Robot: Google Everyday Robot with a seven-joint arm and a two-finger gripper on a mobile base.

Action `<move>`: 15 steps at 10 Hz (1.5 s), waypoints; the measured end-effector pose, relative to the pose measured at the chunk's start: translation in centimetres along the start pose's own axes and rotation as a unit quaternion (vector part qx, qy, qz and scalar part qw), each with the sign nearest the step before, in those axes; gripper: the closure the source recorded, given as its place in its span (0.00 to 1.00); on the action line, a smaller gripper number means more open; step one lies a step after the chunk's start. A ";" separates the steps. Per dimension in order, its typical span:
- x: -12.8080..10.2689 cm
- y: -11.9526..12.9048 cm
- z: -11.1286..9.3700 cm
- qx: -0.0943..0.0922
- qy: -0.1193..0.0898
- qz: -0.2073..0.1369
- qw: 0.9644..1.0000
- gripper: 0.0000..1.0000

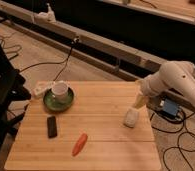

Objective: Place the pepper on the white sponge

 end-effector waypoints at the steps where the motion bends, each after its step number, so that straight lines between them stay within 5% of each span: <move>1: 0.0 0.0 0.0 0.000 0.000 -0.001 1.000 0.21; 5: -2.2 1.5 1.1 -0.040 0.005 -0.080 0.996 0.21; 8: -5.2 4.2 2.9 -0.083 -0.004 -0.160 0.984 0.21; 12: -12.1 9.6 5.3 -0.122 -0.045 -0.262 0.956 0.21; 15: -17.3 16.3 6.9 -0.151 -0.090 -0.334 0.926 0.21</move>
